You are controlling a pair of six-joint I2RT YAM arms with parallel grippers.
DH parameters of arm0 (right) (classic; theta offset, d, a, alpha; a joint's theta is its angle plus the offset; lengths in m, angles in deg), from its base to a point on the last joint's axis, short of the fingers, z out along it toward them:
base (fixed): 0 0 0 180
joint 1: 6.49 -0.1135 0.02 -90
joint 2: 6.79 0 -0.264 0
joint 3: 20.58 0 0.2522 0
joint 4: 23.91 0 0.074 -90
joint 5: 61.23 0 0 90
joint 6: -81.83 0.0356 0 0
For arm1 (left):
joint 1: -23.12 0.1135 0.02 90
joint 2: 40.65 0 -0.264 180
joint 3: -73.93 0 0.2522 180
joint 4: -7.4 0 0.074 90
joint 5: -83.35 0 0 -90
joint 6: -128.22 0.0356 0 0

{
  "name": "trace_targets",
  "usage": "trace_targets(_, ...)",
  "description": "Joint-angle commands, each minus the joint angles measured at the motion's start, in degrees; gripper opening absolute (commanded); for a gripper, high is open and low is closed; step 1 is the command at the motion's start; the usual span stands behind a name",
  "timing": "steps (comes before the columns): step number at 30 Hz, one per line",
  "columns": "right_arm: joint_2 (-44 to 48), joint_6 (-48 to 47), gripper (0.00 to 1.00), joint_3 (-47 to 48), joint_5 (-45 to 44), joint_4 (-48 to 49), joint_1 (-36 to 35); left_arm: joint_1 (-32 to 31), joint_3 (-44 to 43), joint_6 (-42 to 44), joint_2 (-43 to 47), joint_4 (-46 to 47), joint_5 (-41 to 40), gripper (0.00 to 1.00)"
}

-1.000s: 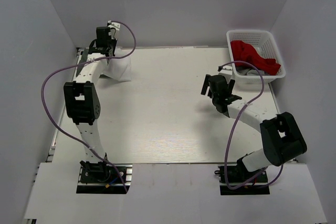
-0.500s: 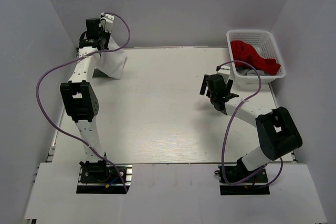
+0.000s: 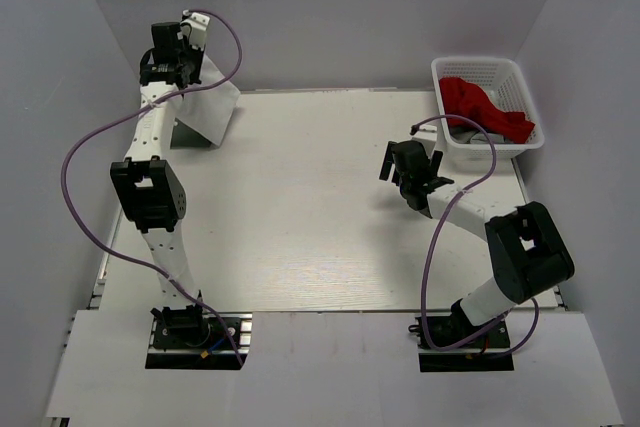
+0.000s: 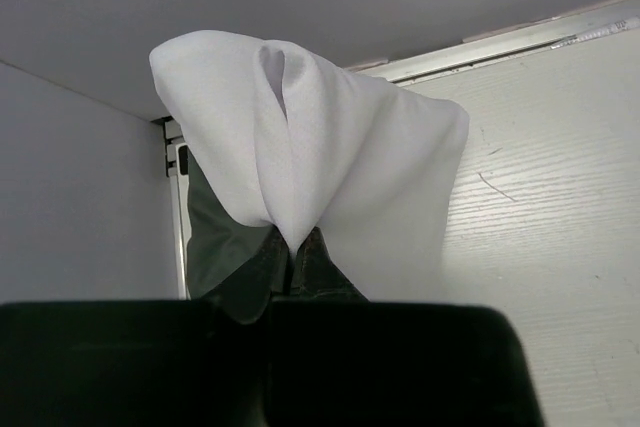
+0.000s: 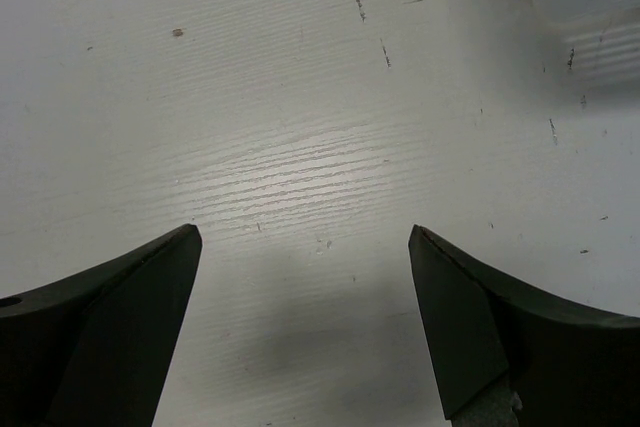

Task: Fold and stack the t-shirts
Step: Put the neatly folded tshirt into the corner of the board with the left arm

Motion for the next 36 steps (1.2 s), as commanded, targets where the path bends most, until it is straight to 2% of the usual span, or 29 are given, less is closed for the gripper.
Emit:
trace_targets(1,0.0,0.5,0.90,2.2,-1.7,2.3,0.1,1.1,-3.0,-1.3,2.1,-0.5,1.7,0.00)
trace_targets(11,-2.6,-0.2,0.90,4.1,0.0,2.1,0.1,1.6,-6.1,-1.8,3.1,-1.1,4.5,0.00)
trace_targets(20,-6.2,-0.7,0.90,6.7,1.3,1.2,0.2,2.2,-4.8,-0.8,3.1,0.2,2.7,0.00)
trace_targets(31,-8.6,-0.9,0.90,9.9,1.9,-0.3,0.2,6.1,-5.8,-2.5,-4.9,4.4,-1.8,0.00)
trace_targets(36,-9.2,-1.3,0.90,11.2,0.7,-1.7,0.1,7.2,-6.9,-3.1,-9.2,5.7,0.2,0.00)
